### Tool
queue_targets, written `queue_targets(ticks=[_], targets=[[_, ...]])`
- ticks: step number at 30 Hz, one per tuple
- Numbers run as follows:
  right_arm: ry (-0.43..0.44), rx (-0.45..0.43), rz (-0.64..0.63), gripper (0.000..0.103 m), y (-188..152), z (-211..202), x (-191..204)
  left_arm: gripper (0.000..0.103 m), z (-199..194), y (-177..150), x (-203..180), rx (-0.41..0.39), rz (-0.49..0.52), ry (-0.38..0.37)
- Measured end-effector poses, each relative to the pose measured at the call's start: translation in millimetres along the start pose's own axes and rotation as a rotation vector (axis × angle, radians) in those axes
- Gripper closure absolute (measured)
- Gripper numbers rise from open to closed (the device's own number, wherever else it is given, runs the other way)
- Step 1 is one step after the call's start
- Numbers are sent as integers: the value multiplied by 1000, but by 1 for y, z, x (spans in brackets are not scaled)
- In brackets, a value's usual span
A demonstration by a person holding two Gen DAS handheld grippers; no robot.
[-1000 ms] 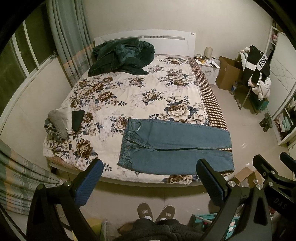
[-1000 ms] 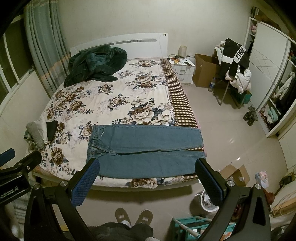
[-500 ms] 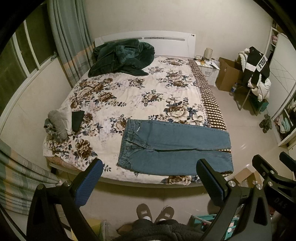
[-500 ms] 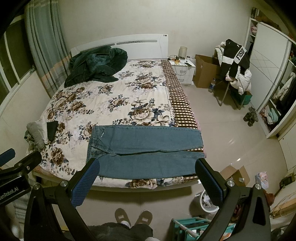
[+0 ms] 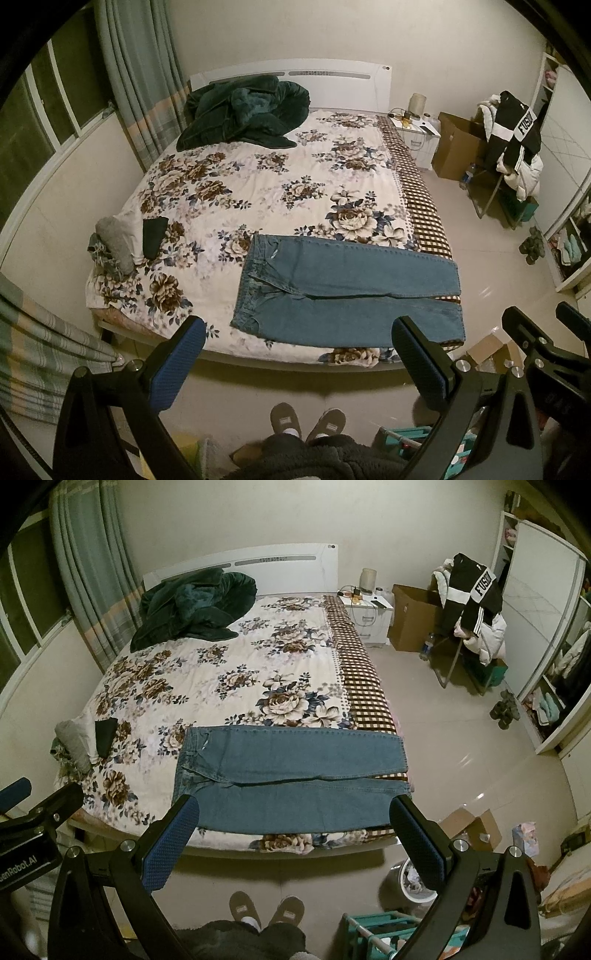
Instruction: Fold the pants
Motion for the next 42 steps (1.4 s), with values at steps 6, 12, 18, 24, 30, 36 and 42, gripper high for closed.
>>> queue_targets(ticks=[6, 12, 18, 24, 30, 36, 42], targets=[[-18, 10, 60, 0, 10, 51, -32, 0, 20, 29, 8, -39, -6, 74], [-43, 57, 115, 0, 36, 144, -51, 0, 99, 53, 9, -34, -40, 154], [-88, 153, 185, 0, 67, 274, -61, 0, 208, 74, 10, 101, -68, 166], [-128, 276, 274, 0, 89, 419, -76, 0, 317, 95, 10, 217, -57, 187], [-160, 417, 398, 0, 102, 570, -95, 0, 437, 115, 24, 357, -90, 180], [-194, 542, 577, 0, 90, 711, -122, 0, 574, 108, 57, 533, -271, 157], [-223, 654, 780, 0, 53, 817, -159, 0, 691, 84, 102, 655, -443, 200]])
Point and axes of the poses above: each gripper's, at about its wrist camera, not at the fingertips, and z roughly the way its jaws point, x to its left, y to its top, the point moved 8 cm from there along z, roughly the way its jaws point, and after that the axes turned 5 degrees about -y, right-handed, at the moved point
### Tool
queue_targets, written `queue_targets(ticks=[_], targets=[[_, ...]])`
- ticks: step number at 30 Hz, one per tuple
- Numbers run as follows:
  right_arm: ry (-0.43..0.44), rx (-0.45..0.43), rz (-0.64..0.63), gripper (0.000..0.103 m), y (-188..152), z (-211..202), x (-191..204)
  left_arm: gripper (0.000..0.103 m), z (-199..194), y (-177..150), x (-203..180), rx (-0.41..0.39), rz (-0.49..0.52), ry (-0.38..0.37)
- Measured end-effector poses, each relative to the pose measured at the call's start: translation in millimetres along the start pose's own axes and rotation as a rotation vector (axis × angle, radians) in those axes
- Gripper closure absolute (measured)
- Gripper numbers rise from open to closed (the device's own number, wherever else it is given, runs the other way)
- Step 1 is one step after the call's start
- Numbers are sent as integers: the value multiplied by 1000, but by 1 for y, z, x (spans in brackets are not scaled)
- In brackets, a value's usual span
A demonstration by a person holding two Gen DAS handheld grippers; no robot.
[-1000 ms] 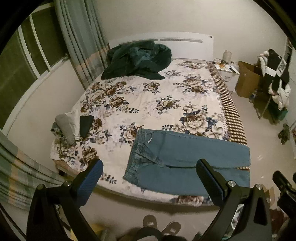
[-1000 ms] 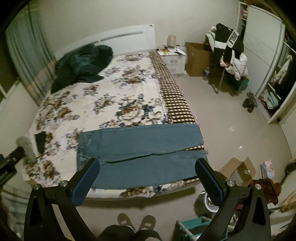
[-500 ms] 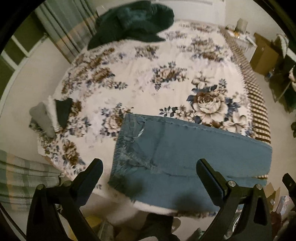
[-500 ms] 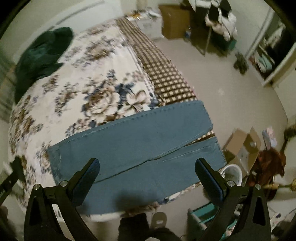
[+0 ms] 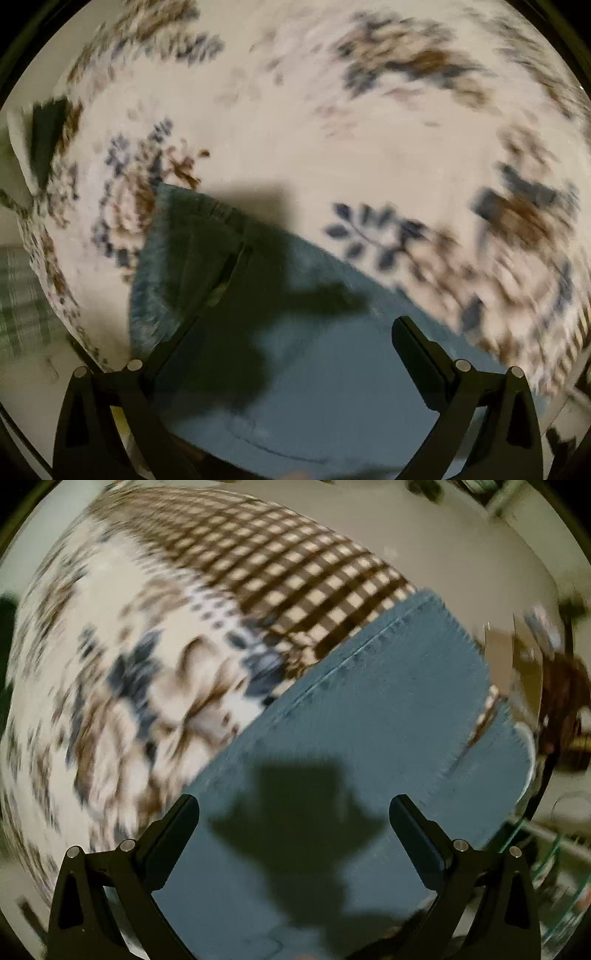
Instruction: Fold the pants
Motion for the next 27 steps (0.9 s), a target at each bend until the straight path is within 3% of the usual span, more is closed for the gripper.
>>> queue_targets(ticks=[6, 8, 11, 12, 13, 16, 18, 19, 24, 27], targets=[[-11, 46, 141, 0, 38, 65, -9, 0, 56, 25, 21, 66, -160, 15], [-27, 53, 154, 0, 45, 80, -7, 9, 61, 25, 26, 57, -185, 5], [-47, 75, 158, 2, 48, 104, -3, 43, 52, 24, 28, -21, -179, -21], [-56, 80, 153, 7, 48, 109, -3, 59, 45, 20, 29, -46, -168, -19], [-65, 80, 138, 11, 46, 114, -2, 65, 38, 16, 30, -67, -163, -46], [-76, 63, 113, 37, 42, 122, -6, 74, 17, 1, 31, -119, -156, -126], [-59, 56, 92, 81, 36, 120, -7, 79, 2, -11, 34, -148, -146, -163], [-47, 55, 88, 89, 33, 115, -10, 81, -7, -18, 37, -163, -148, -187], [30, 6, 52, 97, 6, 88, -36, 86, -52, -65, 57, -247, -141, -271], [76, -26, 22, 98, -22, 65, -59, 88, -63, -81, 96, -274, -143, -321]])
Point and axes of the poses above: each gripper's, at about its wrist camera, not at the fingertips, and z roughly the way its jaws point, x to its left, y to its top, the point moved 8 cm from there along z, roughly the way its jaws point, and after that the axes turned 5 degrees about -y, right-handed, at the moved point
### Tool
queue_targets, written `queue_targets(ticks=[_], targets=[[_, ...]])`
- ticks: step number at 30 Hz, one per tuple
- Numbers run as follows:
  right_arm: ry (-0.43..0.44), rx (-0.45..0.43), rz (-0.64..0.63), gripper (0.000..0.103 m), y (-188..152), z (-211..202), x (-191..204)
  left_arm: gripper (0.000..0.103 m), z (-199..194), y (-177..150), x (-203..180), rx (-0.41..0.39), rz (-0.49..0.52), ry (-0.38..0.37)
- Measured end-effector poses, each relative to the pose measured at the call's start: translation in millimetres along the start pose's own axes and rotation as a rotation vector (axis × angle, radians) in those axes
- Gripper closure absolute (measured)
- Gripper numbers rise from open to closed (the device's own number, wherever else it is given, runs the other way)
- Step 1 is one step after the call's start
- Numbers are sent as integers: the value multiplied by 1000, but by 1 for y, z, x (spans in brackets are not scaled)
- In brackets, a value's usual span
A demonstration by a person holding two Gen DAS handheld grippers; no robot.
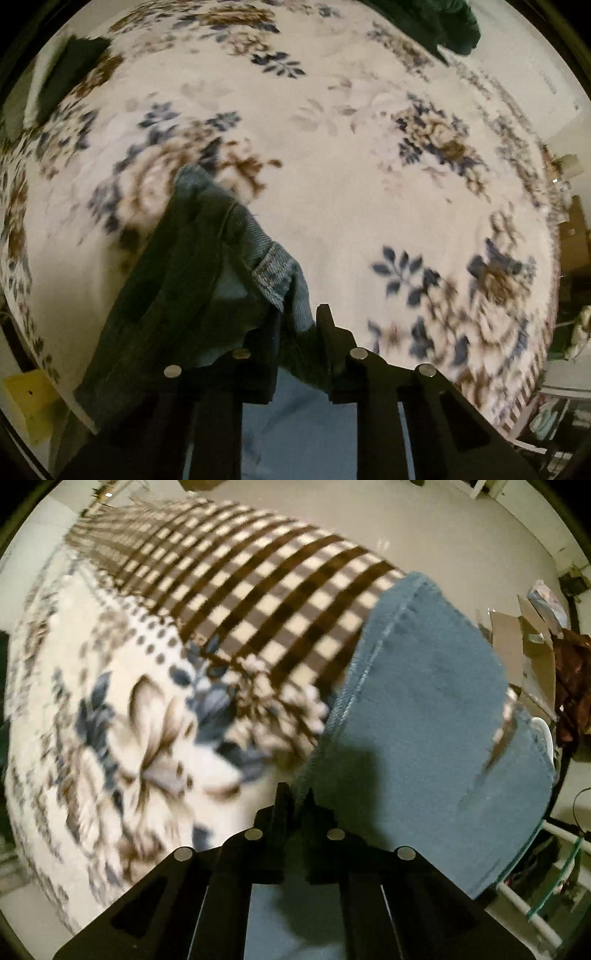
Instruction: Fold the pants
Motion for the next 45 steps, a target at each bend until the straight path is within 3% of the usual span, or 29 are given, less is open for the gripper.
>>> queue_targets(ticks=[4, 9, 16, 21, 28, 30, 32, 35, 37, 39, 42, 45], targets=[[28, -34, -45, 98, -51, -29, -47, 90, -25, -20, 25, -9, -34, -59], [39, -23, -81, 98, -86, -56, -117, 90, -43, -83, 74, 11, -72, -57], [-32, 37, -109, 99, -127, -7, -178, 90, 7, -178, 156, 123, -129, 44], [-67, 60, -122, 99, -143, 22, -203, 90, 43, -196, 178, 153, -158, 55], [-64, 125, -83, 98, -164, 56, -223, 86, 42, -191, 167, 129, -72, 66], [-13, 150, -40, 81, -163, 59, -230, 86, 37, -188, 158, 119, -60, 53], [31, 157, -17, 70, -161, 56, -239, 83, 27, -186, 152, 108, -48, 49], [90, 121, 20, 64, -151, 40, -262, 71, 10, -183, 131, 74, 6, 47], [122, 75, 71, 62, -139, 27, -283, 44, 3, -184, 114, 58, 50, 45], [152, 35, 130, 61, -127, 19, -306, 29, -1, -190, 89, 38, 117, 26], [195, -10, 244, 61, -100, 14, -346, 25, 17, -208, 44, 65, 242, 8], [183, -46, 337, 61, -68, 17, -380, 25, 44, -235, 6, 130, 325, -22]])
Point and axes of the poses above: each gripper's, at about its wrist camera, not at the fingertips, and z roughly the way its jaws point, x to its left, y to its top, the point moved 8 cm from there along z, roughly the way its jaws point, and after that the axes turned 5 degrees about -y, right-handed, at the moved point
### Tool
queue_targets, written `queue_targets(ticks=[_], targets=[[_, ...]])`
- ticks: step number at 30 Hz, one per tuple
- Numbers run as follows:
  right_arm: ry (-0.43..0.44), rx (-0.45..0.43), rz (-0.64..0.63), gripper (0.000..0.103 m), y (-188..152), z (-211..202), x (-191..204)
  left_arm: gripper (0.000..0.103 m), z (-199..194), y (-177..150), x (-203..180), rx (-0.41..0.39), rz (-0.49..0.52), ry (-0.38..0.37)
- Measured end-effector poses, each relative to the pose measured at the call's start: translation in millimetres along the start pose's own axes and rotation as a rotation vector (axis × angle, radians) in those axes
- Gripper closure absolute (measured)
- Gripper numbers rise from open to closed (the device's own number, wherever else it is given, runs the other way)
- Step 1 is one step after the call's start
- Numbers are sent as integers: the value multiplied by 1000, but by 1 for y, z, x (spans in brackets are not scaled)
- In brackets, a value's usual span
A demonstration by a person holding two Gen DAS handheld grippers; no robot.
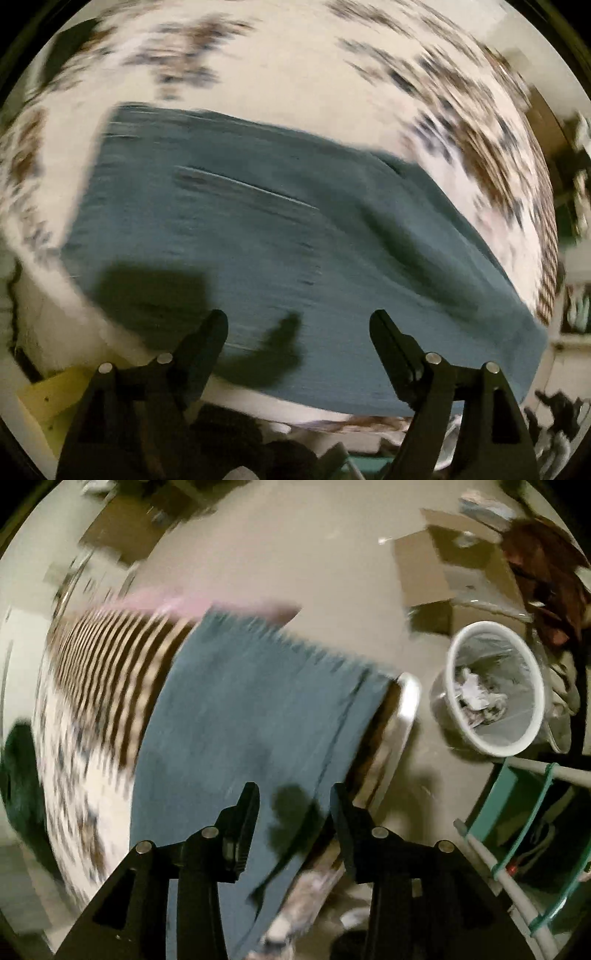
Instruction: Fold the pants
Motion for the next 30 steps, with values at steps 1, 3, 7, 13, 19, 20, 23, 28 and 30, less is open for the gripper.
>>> queue_targets(ticks=[1, 3, 7, 13, 19, 20, 23, 28, 30], targets=[[0, -14, 28, 61, 12, 3, -8, 25, 11, -5, -11, 24, 35, 2], [-15, -9, 68, 61, 30, 14, -19, 25, 35, -13, -34, 65, 88, 4], [6, -33, 137, 61, 55, 28, -29, 25, 69, -29, -62, 122, 179, 43], [-47, -178, 65, 61, 57, -3, -18, 24, 92, -41, -66, 156, 266, 112], [69, -4, 73, 61, 40, 36, -5, 23, 95, -39, -64, 167, 272, 113], [76, 8, 92, 61, 40, 43, -7, 23, 94, -39, -62, 168, 274, 113], [95, -22, 101, 78, 44, 50, -4, 23, 97, -39, -65, 168, 274, 111], [-24, -174, -53, 98, 56, 21, 5, 23, 97, -34, -67, 177, 265, 105], [-42, -177, -64, 98, 60, 16, 2, 23, 95, -32, -65, 183, 253, 97]])
Point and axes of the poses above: each gripper's, at about its wrist camera, not at the fingertips, and z roughly the way its jaws point, x to its left, y to its top, the point moved 8 cm from there along z, roughly the way its jaws point, and after that the axes turned 5 degrees about -y, right-handed, at the moved point
